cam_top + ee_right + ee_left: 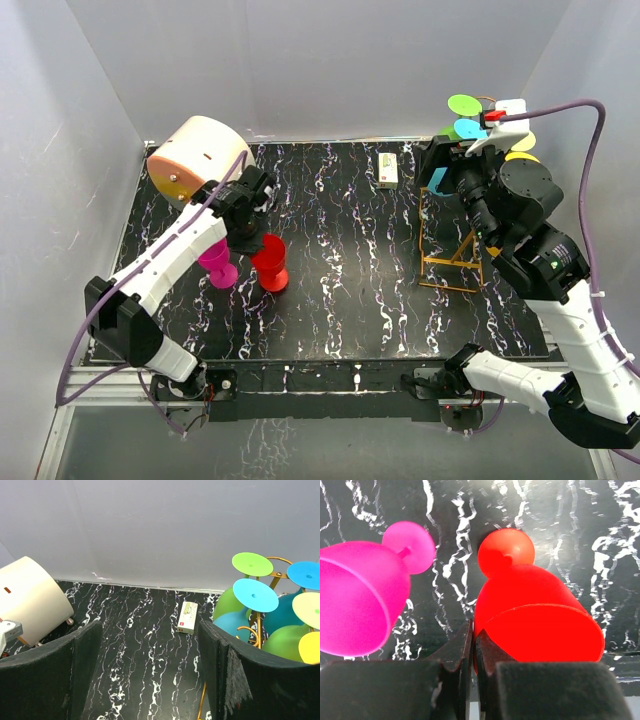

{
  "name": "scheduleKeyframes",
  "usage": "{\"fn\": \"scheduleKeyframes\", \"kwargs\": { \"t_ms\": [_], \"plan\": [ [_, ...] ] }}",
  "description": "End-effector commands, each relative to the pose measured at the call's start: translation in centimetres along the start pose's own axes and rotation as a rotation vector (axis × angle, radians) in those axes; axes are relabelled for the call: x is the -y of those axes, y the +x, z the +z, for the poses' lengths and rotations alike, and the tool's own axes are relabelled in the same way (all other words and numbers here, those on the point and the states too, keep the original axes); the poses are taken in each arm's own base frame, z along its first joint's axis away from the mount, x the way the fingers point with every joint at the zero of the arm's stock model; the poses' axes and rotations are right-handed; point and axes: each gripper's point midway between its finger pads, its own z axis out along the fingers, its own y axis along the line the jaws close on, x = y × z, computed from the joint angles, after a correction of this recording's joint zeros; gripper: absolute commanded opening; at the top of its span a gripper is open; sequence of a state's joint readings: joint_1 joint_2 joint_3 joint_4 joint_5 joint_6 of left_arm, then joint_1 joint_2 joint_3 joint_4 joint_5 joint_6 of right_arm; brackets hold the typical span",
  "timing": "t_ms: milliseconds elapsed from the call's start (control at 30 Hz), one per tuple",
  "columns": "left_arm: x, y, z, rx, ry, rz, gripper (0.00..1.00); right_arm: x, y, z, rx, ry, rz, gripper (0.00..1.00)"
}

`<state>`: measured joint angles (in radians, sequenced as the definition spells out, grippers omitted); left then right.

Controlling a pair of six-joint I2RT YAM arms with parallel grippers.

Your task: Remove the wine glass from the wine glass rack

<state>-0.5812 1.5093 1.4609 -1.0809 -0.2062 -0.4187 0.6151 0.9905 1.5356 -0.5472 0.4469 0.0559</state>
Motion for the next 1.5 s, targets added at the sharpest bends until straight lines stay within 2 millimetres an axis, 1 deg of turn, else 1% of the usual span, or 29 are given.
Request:
{"fn": "scheduleKeyframes", "kwargs": {
  "t_ms": [0,67,200,333,400,500,533,600,700,800,900,967,1033,1167,1267,1367,1467],
  "plan": [
    [-3.1,-0.3,-0.2,0.049,-0.006,-0.064,0.00,0.3,-1.7,-0.2,0.052,0.007,-0.003,0.75],
    [-3.3,-0.3,0.2,0.043,-0.006,-0.073,0.00,0.4,-1.5,-0.1,0.047,0.012,-0.015,0.75],
    [-2.5,-0.3,0.9,0.043,0.039,-0.076,0.00,0.9,-1.2,-0.1,0.036,0.039,-0.037,0.75],
    [-3.5,-0.3,1.3,0.044,-0.022,-0.075,0.01,1.2,-0.9,0.0,0.026,0.057,-0.052,0.75],
    [-3.5,-0.2,1.5,0.037,-0.020,-0.070,0.04,1.4,-0.7,0.1,0.017,0.066,-0.063,0.75],
    [-3.4,-0.2,1.4,0.038,-0.013,-0.069,0.13,1.5,-0.6,0.4,0.005,0.079,-0.075,0.75],
    [-3.4,-0.3,1.3,0.044,-0.009,-0.069,0.17,1.6,-0.6,0.5,0.000,0.086,-0.080,0.75],
    [-3.4,-0.5,1.0,0.054,-0.006,-0.069,0.20,1.8,-0.5,0.7,-0.014,0.107,-0.099,0.75],
    [-3.4,-0.8,0.2,0.064,0.000,-0.066,0.28,2.8,0.1,1.3,-0.058,0.178,-0.140,0.72],
    [-3.3,-1.5,-1.4,0.096,0.022,-0.070,0.34,4.1,1.5,2.2,-0.142,0.284,-0.228,0.68],
    [-2.9,-2.7,-3.8,0.163,0.075,-0.069,0.46,5.5,3.5,3.6,-0.250,0.415,-0.358,0.68],
    [-2.7,-3.5,-6.0,0.230,0.117,-0.072,0.54,6.2,4.4,4.3,-0.300,0.481,-0.435,0.69],
    [-2.4,-4.1,-7.8,0.279,0.157,-0.071,0.60,6.9,5.0,5.1,-0.332,0.539,-0.497,0.69],
    [-1.7,-5.0,-10.7,0.358,0.235,-0.068,0.67,8.4,5.9,6.7,-0.376,0.628,-0.573,0.67],
    [-0.6,-5.3,-12.5,0.421,0.327,-0.066,0.73,9.4,6.0,7.9,-0.386,0.654,-0.576,0.66],
    [0.7,-5.3,-14.2,0.473,0.433,-0.068,0.78,10.1,6.0,8.7,-0.398,0.674,-0.590,0.65],
    [1.9,-4.9,-15.4,0.501,0.524,-0.063,0.81,10.9,6.1,9.2,-0.412,0.705,-0.622,0.62]
  ]
}}
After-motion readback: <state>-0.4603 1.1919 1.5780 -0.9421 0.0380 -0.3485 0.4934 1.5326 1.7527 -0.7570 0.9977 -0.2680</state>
